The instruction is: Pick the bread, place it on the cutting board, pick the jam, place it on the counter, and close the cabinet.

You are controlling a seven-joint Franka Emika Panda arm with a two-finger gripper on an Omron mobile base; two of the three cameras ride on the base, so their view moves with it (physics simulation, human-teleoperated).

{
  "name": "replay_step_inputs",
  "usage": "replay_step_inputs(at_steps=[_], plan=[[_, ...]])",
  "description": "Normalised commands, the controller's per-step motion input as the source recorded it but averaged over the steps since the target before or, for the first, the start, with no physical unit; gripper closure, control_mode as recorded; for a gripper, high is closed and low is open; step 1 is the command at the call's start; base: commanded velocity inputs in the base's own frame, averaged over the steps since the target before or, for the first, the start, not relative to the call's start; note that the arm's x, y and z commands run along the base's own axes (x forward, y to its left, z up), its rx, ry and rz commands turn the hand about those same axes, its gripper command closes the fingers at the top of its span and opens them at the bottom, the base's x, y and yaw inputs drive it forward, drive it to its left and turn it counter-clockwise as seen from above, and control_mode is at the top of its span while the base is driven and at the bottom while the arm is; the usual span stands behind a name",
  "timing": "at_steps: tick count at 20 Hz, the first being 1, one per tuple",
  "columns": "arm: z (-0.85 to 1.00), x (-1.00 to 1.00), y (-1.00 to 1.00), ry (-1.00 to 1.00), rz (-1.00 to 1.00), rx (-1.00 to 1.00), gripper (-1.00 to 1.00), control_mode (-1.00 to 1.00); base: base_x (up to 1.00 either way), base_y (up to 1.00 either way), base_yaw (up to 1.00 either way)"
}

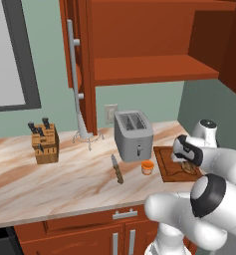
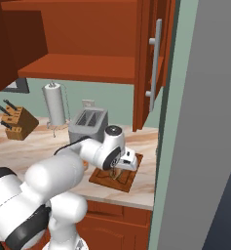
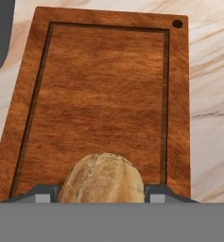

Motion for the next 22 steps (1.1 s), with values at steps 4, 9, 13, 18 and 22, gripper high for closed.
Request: replay_step_inputs(at_steps=[4, 9, 13, 18, 22], plan=[[-0.12, 0.04, 0.00, 0.00, 0.00, 0.00, 1.00, -1.00, 0.00, 0.00, 0.00], [0.00, 0.00, 0.00, 0.00, 0.00, 0.00, 1.00, -1.00, 0.00, 0.00, 0.00], [0.00, 0.00, 0.00, 0.00, 0.00, 0.00, -1.00, -1.00, 0.00, 0.00, 0.00], [0.00, 0.00, 0.00, 0.01, 0.00, 0.00, -1.00, -1.00, 0.00, 0.00, 0.00], [0.00, 0.00, 0.00, 0.01, 0.00, 0.00, -1.00, -1.00, 0.00, 0.00, 0.00]])
